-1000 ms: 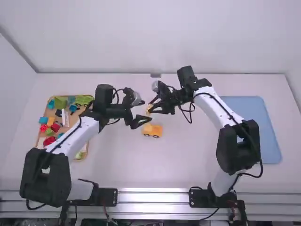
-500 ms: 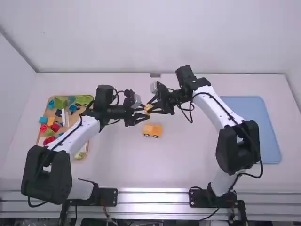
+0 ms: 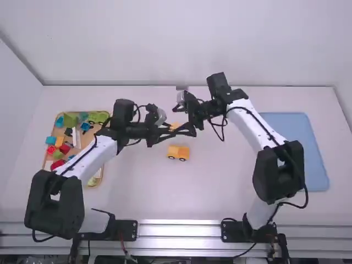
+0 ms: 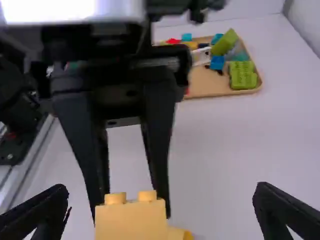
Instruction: Assemble lego blocks to make yellow taxi
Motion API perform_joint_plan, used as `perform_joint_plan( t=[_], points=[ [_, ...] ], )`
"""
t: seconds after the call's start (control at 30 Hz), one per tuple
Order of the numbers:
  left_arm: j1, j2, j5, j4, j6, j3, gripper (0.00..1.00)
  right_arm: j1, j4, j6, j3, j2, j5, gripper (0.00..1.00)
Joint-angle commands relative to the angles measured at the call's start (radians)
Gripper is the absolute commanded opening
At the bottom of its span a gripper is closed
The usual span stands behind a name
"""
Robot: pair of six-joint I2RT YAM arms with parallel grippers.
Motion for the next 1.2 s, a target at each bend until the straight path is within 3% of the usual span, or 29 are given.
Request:
perform_joint_plan(
  t=[0.0,0.07,0.2,0.27,0.3,0.33,0.4,0.47,0.57,0.67,0.8,0.97,1.17],
  points=[
    [-0.032,-0.001,-0.094,-0.014,-0.048,0.023,0.02,-0.058,0.015,0.135,0.058,-0.035,0.073,0.99],
    [-0.058,-0.001,-0.156,-0.018,-0.051,0.023,0.02,-0.092,0.046,0.211,0.049,-0.072,0.157,0.99],
    [-0.098,-0.001,-0.309,-0.005,-0.122,0.027,0.02,-0.128,0.206,0.511,-0.056,-0.180,0.520,0.99],
    [-0.112,-0.001,-0.332,-0.006,-0.117,0.032,0.03,-0.124,0.314,0.613,-0.185,-0.277,0.667,0.98],
    [-0.123,-0.001,-0.358,-0.010,-0.119,0.037,0.03,-0.116,0.408,0.664,-0.302,-0.358,0.719,0.98],
    [-0.124,-0.001,-0.362,-0.011,-0.119,0.038,0.03,-0.114,0.431,0.678,-0.332,-0.380,0.732,0.99],
    [-0.145,0.006,-0.402,-0.039,-0.119,0.057,0.03,-0.106,0.587,0.801,-0.542,-0.523,0.842,0.99],
    [-0.160,0.015,-0.420,-0.059,-0.119,0.073,0.02,-0.104,0.678,0.863,-0.669,-0.611,0.893,0.99],
    [-0.211,0.061,-0.429,-0.124,-0.067,0.141,0.02,-0.104,0.925,0.946,-0.974,-0.841,0.913,0.99],
    [-0.259,0.130,-0.476,-0.209,-0.019,0.232,0.02,-0.107,1.062,0.945,-1.154,-1.030,0.914,0.99],
    [-0.320,0.219,-0.550,-0.329,0.040,0.346,0.02,-0.107,1.005,0.945,-1.249,-1.255,0.913,0.99],
    [-0.411,0.378,-0.634,-0.489,0.137,0.512,0.01,-0.107,0.766,0.938,-1.255,-1.554,0.914,0.99],
    [-0.481,0.503,-0.739,-0.552,0.199,0.585,0.02,-0.107,0.643,0.937,-1.255,-1.738,0.917,0.99]
  ],
)
